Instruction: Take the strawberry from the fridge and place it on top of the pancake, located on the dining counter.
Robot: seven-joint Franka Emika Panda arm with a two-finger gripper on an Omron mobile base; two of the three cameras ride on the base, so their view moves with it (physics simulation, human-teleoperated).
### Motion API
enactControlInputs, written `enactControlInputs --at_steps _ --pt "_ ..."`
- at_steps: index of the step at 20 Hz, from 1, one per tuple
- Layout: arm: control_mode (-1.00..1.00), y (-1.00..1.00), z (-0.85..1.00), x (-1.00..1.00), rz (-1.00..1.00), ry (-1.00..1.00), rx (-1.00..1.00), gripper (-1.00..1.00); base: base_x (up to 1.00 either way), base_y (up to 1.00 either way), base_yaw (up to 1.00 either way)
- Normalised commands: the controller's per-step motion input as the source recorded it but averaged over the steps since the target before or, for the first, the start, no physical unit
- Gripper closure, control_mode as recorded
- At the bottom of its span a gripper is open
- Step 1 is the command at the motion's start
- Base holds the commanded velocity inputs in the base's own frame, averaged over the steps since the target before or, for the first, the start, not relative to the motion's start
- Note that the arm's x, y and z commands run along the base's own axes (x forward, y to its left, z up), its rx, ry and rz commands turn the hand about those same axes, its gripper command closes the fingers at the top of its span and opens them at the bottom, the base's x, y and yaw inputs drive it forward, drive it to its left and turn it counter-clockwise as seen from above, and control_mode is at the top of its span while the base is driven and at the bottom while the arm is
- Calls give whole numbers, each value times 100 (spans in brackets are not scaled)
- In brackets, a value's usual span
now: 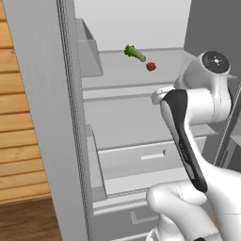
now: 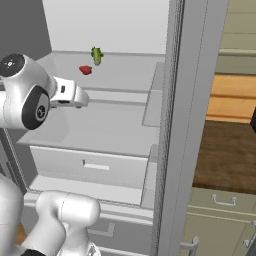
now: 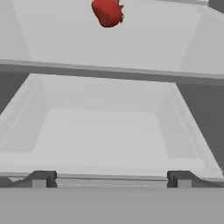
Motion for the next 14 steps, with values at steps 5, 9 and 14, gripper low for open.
enactControlInputs --at_steps 5,9,14 --pt "-100 8 37 21 0 -4 -9 -100 0 0 0" --pt "-100 0 2 55 0 -28 -1 -100 0 0 0" --pt "-100 0 2 73 0 -34 1 -100 0 0 0"
